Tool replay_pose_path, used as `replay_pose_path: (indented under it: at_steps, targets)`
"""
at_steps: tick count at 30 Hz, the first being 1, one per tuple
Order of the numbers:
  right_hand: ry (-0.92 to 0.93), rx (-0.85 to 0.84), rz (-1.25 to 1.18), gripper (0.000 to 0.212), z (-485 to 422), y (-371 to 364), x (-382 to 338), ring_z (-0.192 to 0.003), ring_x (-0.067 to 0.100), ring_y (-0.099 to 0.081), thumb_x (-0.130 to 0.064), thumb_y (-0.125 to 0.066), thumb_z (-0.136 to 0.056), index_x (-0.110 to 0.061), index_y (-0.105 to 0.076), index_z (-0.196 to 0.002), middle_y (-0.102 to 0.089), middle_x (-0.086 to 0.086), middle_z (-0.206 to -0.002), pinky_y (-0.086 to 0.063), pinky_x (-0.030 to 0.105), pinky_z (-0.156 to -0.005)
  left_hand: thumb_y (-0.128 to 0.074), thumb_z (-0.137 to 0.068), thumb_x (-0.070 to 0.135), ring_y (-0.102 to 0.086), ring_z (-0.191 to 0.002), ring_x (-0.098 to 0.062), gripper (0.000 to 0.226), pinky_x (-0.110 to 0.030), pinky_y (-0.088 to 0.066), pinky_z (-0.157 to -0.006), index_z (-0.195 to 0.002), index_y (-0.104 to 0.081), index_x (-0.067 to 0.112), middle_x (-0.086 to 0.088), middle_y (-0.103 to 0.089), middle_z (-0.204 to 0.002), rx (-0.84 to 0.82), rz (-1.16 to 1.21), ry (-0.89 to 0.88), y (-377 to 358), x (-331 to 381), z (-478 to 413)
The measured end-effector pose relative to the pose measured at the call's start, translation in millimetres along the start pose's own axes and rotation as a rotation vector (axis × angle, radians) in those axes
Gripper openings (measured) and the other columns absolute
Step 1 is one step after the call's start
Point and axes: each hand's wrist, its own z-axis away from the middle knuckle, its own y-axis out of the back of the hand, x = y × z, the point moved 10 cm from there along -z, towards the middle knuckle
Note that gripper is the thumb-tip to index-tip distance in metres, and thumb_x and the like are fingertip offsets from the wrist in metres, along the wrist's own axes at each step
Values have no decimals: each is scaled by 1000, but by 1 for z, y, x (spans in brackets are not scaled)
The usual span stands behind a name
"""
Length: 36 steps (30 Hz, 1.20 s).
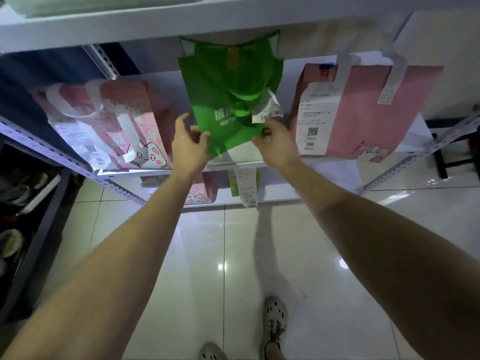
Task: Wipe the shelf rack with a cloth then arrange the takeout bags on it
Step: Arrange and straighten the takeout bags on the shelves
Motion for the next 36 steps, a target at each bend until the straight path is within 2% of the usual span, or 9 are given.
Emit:
replay_pose_path:
  at_steps: [4, 7, 11, 18, 22, 26, 30, 33, 36]
  targets:
    - [-10, 100, 43, 14, 57, 11, 4, -85, 24, -63, -20, -66, -100, -9, -69, -108, -73, 10, -103, -53, 35, -77, -69, -93, 33, -77, -96, -24, 17, -50, -64, -90, -109, -73, 29, 6, -81, -102, -28, 0, -25, 15, -18, 58]
    - [-22, 111, 19, 17, 117, 12, 6, -86, 24, -65, -22, -59, -102, -12, -66, -113, -70, 5, -99, -55, 39, -78, -66, -95, 34, -74, -98, -28, 26, -50, -62, -91, -116, -73, 22, 2, -79, -104, -50, -37, -5, 28, -31, 111]
    - [-93, 117, 61, 13, 207, 11, 32, -74, 19, -56, -18, -58, -100, -16, -64, -112, -63, -4, -85, -42, 32, -68, -58, -95, 46, -72, -90, -22, 33, -48, -61, -84, -115, -72, 24, 3, -78, -100, -109, -134, 43, 38, -59, 181]
    - [-256, 38, 52, 33, 272, -24, 138, -67, 27, -65, -15, -49, -100, -31, -62, -126, -71, 4, -79, -57, 44, -64, -69, -101, 30, -72, -85, -18, 14, -44, -61, -79, -113, -76, 33, 9, -78, -94, -299, -279, 85, -10, -126, 239]
    - [-324, -15, 53, 42, 263, -42, 206, -64, 28, -65, -18, -45, -99, -35, -58, -135, -71, 3, -76, -57, 45, -61, -64, -105, 30, -73, -93, -26, 16, -37, -55, -76, -116, -75, 31, 6, -80, -105, -337, -397, 104, -66, -167, 232]
    - [-336, 16, 45, 44, 231, -45, 265, -61, 26, -61, -16, -44, -101, -34, -57, -138, -68, 4, -74, -45, 33, -54, -62, -105, 21, -76, -84, -29, 19, -44, -64, -78, -119, -74, 27, 0, -81, -111, -422, -330, 94, -136, -198, 208]
    - [-315, 101, 15, 40, 188, -36, 311, -60, 20, -59, -10, -41, -99, -29, -61, -129, -67, 3, -73, -35, 31, -52, -61, -106, 20, -78, -71, -26, 17, -47, -66, -64, -118, -73, 20, -3, -80, -111, -445, -306, 51, -202, -205, 177]
    - [-274, 179, 18, 41, 148, -30, 334, -67, 19, -59, -7, -39, -98, -26, -62, -126, -68, 2, -82, -39, 34, -56, -60, -104, 26, -78, -73, -26, 19, -48, -66, -59, -117, -70, 18, -5, -79, -109, -415, -264, -26, -246, -202, 144]
    - [-200, 257, 21, 38, 106, -25, 352, -74, 29, -60, -4, -38, -96, -21, -60, -123, -69, 7, -87, -47, 39, -61, -58, -99, 33, -78, -81, -30, 21, -53, -66, -70, -112, -72, 25, -2, -81, -105, -379, -215, -100, -285, -201, 106]
